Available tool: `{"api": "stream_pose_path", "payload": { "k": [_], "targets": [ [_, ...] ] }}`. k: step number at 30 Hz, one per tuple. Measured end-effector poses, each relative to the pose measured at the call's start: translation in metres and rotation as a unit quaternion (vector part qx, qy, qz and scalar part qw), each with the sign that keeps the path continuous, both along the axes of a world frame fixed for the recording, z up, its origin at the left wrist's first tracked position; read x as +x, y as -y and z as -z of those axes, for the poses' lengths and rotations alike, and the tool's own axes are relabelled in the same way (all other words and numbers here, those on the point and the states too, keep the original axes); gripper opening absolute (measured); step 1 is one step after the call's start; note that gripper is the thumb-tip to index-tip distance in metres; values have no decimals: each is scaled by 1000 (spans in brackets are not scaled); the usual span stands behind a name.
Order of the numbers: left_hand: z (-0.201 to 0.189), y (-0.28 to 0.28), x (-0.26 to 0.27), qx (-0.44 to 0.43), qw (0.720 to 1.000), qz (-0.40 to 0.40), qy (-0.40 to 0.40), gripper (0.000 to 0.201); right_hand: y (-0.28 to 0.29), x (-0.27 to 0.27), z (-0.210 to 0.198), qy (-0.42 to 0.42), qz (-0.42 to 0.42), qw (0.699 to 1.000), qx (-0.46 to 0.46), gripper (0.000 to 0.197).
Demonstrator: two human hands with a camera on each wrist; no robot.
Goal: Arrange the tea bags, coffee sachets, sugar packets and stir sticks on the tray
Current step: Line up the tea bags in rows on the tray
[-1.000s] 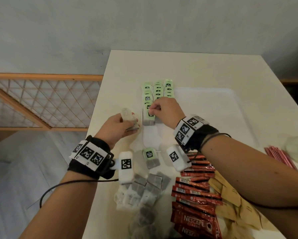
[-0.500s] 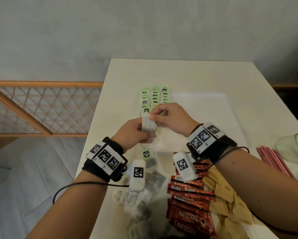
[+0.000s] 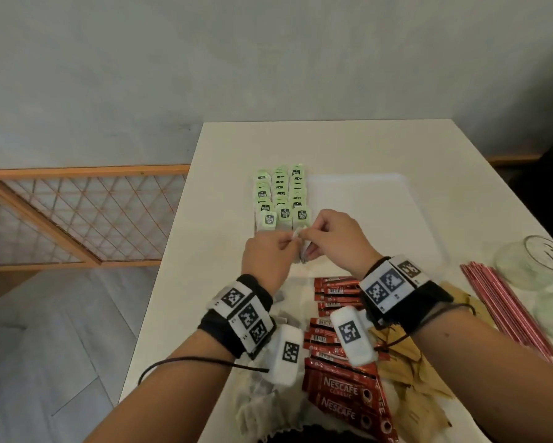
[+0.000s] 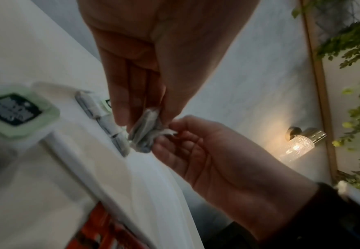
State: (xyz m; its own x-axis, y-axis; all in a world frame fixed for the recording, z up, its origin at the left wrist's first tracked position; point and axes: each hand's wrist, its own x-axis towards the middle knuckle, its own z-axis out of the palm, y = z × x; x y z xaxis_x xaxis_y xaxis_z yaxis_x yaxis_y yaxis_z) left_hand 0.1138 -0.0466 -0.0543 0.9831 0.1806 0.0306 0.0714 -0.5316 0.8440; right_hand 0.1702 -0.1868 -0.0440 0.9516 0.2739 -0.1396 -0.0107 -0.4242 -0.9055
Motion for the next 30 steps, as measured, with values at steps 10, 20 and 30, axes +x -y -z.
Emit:
{"api": "stream_pose_path", "payload": {
  "k": [10, 20, 30],
  "targets": [
    [4, 3, 8, -109, 993, -16, -31, 13, 8, 1, 7, -1, 12, 1000, 25, 11],
    [21, -24, 18, -155, 983, -48, -89, 16, 16, 25, 33, -37, -30, 997, -62, 7],
    [25, -57, 40, -116, 983, -125, -69, 26, 4, 66, 44, -28, 37, 998, -34, 9]
  ]
}}
